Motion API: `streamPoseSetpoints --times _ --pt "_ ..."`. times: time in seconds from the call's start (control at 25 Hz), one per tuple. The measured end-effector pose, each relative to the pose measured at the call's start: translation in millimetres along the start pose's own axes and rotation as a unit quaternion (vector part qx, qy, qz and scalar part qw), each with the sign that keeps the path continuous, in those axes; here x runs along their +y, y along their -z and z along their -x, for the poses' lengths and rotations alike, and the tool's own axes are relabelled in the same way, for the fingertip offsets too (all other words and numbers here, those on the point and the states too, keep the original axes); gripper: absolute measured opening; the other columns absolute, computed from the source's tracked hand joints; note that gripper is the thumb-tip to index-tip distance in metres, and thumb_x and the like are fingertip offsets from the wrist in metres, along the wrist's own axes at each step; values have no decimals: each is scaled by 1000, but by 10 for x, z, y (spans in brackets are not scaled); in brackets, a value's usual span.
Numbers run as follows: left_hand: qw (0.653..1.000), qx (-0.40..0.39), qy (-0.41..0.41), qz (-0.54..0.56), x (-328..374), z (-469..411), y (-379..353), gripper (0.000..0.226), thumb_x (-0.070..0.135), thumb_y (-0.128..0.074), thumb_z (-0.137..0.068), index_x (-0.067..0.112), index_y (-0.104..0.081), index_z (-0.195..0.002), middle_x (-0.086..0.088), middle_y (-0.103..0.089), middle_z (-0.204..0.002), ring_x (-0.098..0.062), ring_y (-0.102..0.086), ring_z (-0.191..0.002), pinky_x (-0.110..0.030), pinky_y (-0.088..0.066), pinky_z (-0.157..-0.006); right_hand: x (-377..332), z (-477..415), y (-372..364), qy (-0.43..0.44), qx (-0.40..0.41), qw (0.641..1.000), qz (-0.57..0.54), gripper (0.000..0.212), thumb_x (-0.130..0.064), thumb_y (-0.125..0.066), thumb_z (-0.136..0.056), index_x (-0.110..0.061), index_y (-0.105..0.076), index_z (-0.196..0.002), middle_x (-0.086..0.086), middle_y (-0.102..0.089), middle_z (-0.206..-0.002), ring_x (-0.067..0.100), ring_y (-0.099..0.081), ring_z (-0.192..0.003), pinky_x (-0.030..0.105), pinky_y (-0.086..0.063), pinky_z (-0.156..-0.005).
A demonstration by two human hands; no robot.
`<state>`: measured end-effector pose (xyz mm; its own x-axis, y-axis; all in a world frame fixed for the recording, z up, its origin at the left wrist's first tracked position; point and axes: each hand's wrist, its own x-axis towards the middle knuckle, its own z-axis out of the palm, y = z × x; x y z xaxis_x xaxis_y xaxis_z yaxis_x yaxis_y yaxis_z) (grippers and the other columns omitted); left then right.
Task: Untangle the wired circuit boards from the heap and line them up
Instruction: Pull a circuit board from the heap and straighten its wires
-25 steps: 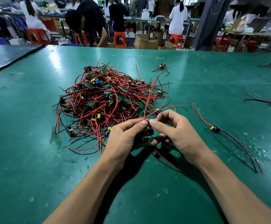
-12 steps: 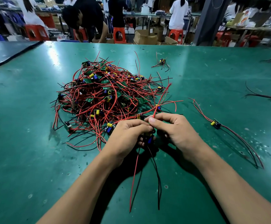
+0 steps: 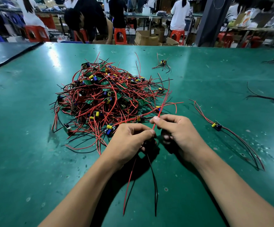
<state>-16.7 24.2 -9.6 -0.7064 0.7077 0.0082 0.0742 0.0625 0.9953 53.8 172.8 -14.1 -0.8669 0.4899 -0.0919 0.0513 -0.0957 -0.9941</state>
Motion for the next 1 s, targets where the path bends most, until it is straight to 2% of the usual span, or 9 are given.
streamPoseSetpoints --times 0.12,0.2,0.36,0.52,0.68,0.84,1.0 --pt "1000 -28 1 -10 17 10 -7 16 8 -65 -90 4 -75 -79 -13 -66 -70 -21 -58 -66 -25 -48 -57 -47 -64 38 13 69 994 -89 14 -16 -68 -92 -4 -71 -85 -6 -49 -57 5 -32 -37 16 -24 -35" --pt "999 -43 6 7 15 3 -5 15 7 -65 -90 1 -74 -80 -13 -64 -71 -23 -56 -67 -25 -47 -56 -86 -84 65 9 84 986 -142 17 -17 -65 -94 -5 -70 -81 -6 -45 -58 4 -30 -37 16 -24 -35" --pt "997 -61 14 36 -6 -3 26 14 10 -67 -89 1 -75 -82 -12 -67 -71 -25 -56 -68 -30 -45 -62 -149 -81 93 -51 46 963 -262 33 -23 -62 -94 -10 -71 -65 -5 -42 -56 2 -26 -35 15 -22 -32" --pt "997 -69 5 15 -17 -5 31 14 11 -68 -88 1 -75 -81 -7 -68 -67 -21 -57 -64 -26 -46 -60 -193 -77 115 -77 27 938 -337 25 -23 -63 -87 -6 -67 -69 -4 -41 -58 2 -25 -34 13 -20 -32" --pt "997 -76 0 -7 -20 -9 42 13 14 -70 -87 6 -77 -79 -6 -68 -68 -18 -58 -66 -29 -45 -66 -238 -68 162 -115 18 910 -398 26 -21 -62 -81 -7 -62 -59 -4 -37 -57 3 -24 -29 15 -18 -28" --pt "997 -74 -2 -16 -19 -1 45 13 14 -70 -87 8 -77 -78 -3 -69 -67 -16 -59 -66 -32 -45 -70 -242 -61 176 -120 35 913 -387 36 -22 -58 -91 -6 -62 -59 -3 -38 -58 3 -24 -30 15 -19 -28" --pt "997 -71 -5 -28 -20 0 42 13 14 -70 -87 7 -77 -78 0 -71 -69 -11 -60 -67 -24 -45 -69 -261 -61 193 -124 37 904 -407 30 -20 -60 -82 -7 -61 -55 -3 -38 -56 4 -23 -29 15 -16 -30"
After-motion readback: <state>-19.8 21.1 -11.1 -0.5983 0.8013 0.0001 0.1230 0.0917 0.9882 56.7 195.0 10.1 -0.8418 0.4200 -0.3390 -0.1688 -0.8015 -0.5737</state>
